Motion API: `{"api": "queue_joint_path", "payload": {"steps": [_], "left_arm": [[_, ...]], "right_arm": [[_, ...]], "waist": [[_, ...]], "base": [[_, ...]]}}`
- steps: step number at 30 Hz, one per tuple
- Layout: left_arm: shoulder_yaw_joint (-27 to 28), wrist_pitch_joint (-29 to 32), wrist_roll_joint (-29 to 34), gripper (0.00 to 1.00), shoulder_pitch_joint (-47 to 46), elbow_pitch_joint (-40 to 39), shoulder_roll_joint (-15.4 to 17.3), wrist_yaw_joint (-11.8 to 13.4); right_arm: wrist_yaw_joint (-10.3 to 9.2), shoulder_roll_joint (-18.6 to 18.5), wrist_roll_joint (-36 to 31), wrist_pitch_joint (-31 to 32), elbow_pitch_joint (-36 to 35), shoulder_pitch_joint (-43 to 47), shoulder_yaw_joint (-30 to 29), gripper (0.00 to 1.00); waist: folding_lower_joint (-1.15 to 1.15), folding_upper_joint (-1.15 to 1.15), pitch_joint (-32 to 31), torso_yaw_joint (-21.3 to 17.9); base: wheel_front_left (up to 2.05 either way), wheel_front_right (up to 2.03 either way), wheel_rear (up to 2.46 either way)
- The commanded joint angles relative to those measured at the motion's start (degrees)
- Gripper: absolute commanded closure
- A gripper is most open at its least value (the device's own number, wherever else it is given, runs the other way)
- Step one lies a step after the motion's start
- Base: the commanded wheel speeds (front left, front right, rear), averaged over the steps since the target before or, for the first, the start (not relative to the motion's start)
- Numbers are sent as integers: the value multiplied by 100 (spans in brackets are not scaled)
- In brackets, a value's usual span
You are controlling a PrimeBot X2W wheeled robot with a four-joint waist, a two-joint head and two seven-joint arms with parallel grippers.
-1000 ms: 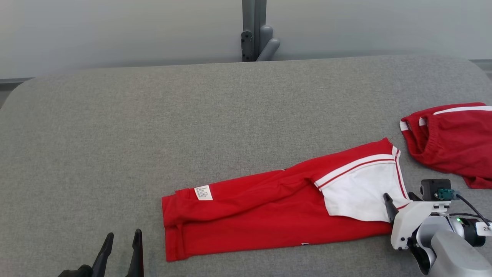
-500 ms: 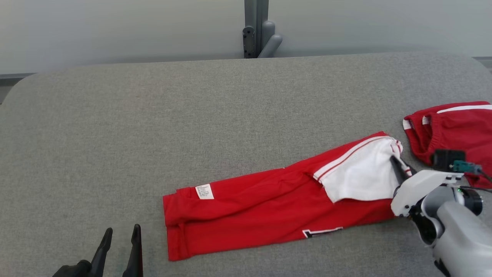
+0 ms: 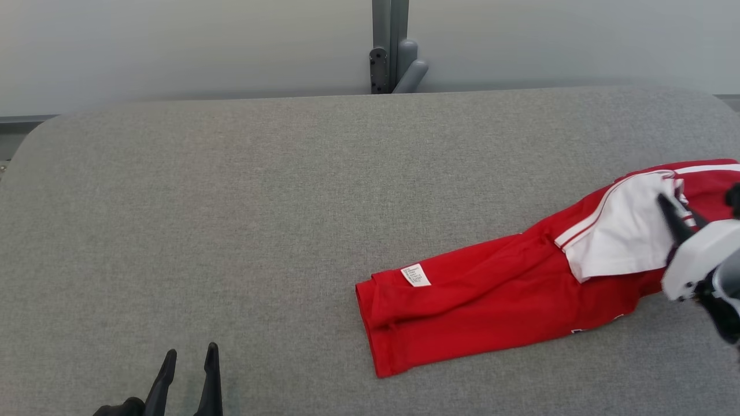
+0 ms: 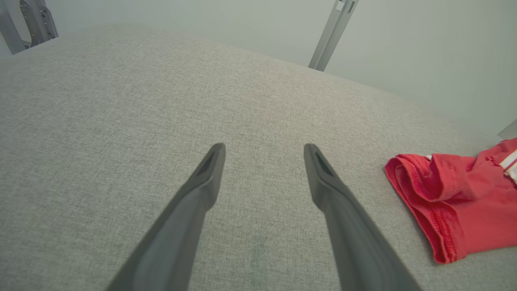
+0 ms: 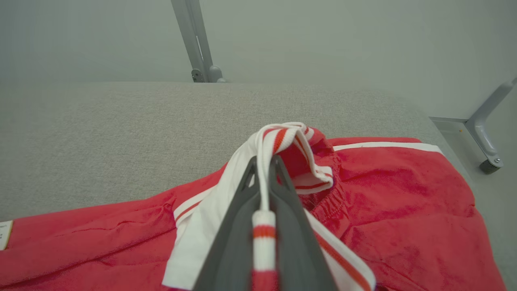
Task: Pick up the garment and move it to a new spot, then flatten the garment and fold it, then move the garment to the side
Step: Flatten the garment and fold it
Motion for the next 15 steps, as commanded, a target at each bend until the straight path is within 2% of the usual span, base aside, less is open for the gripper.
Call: {"api": "queue_joint_path", "payload": {"steps": [1,5,8,13,15], "left_arm": [[9,-16,3,0,51,18,-9,5],[51,-16,10,0,58,-9,-51,5],[73,-16,26,0,40,-1,-62,5],[-60,-16,58,0,-197,33,-84,5],[-76,-16,58,0,-247,51,-87,5]], "right_arm": [[-1,83,-87,126,-270,117,186,100],[-1,425,-182,607,-1244,231,810,100],[-1,901,-397,966,-1709,181,1324,100],[-3,1821,-616,1420,-1787,-84,2130,100],[-2,1988,-701,1475,-1645,-158,2249,100]], "waist": [[0,59,-18,13],[0,59,6,30],[0,59,87,4],[0,59,272,64],[0,59,310,95]], "base": [[0,0,0],[0,0,0],[0,0,0],[0,0,0],[0,0,0]]}}
